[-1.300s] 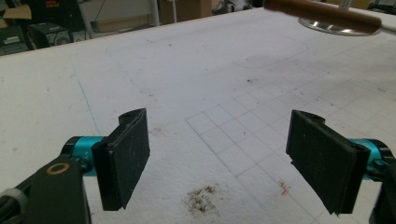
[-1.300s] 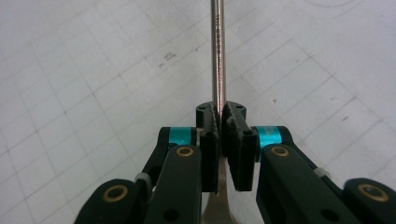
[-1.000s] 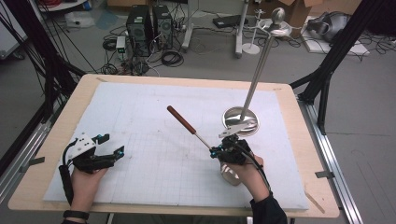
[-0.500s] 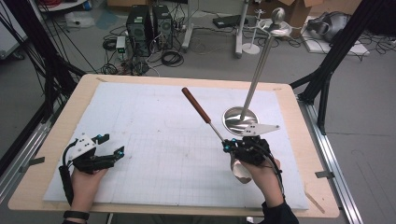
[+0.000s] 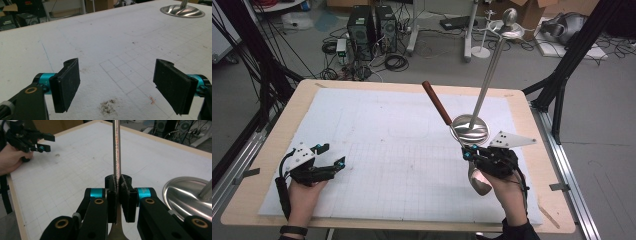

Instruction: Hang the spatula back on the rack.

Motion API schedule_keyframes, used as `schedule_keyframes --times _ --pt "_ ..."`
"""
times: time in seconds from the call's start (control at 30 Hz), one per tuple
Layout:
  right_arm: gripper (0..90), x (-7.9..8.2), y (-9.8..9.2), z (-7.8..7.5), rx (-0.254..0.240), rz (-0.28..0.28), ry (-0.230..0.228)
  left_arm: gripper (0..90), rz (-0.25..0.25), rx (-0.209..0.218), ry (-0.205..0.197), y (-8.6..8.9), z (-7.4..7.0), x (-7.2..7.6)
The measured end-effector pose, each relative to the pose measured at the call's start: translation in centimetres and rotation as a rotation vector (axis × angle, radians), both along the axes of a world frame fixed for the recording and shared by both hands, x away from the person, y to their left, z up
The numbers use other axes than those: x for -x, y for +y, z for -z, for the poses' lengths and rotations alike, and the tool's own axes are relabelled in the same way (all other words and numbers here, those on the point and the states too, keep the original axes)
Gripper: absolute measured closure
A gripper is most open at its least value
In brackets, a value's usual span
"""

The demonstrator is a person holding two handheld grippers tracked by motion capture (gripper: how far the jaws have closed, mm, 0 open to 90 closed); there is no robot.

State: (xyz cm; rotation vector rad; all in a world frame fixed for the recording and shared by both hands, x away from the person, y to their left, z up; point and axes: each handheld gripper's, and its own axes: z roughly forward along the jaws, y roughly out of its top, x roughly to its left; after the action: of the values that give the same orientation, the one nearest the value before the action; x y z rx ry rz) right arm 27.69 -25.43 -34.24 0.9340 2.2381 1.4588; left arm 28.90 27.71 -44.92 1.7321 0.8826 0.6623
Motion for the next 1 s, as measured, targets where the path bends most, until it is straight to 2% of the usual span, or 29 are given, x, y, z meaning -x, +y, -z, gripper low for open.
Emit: schedule_keyframes --times 0.03,0.17,0.2,0.33,0.37,0.47,0.83,1.0 --pt "84.5 0.1 -0.1 -0.1 -0.003 -0.001 0.008 21.8 0.000 0.000 -0.001 0.0 0.0 0.0" --pt "84.5 0.5 -0.5 -0.4 -0.020 0.002 -0.019 21.8 -0.002 -0.002 -0.003 0.0 0.0 0.0" --pt "84.6 0.6 -0.7 -0.5 -0.022 0.003 -0.039 21.8 -0.002 -0.002 -0.001 0.0 0.0 0.0" --pt "84.5 1.1 -1.3 -1.1 -0.037 0.016 -0.071 22.0 -0.007 -0.005 0.004 -0.1 0.0 -0.1" --pt "84.6 1.3 -1.8 -1.3 -0.055 0.022 -0.094 22.0 -0.005 -0.010 0.003 -0.1 0.0 0.0" --pt "84.6 1.6 -2.4 -1.6 -0.069 0.032 -0.116 22.0 -0.008 -0.007 0.000 -0.1 0.0 0.0" --pt "84.6 2.9 -5.9 -2.7 -0.157 0.129 -0.222 22.0 -0.005 -0.012 0.002 -0.1 0.0 0.0" --pt "84.5 3.1 -7.5 -2.9 -0.198 0.155 -0.240 22.1 -0.007 -0.010 0.001 -0.2 0.0 0.0"
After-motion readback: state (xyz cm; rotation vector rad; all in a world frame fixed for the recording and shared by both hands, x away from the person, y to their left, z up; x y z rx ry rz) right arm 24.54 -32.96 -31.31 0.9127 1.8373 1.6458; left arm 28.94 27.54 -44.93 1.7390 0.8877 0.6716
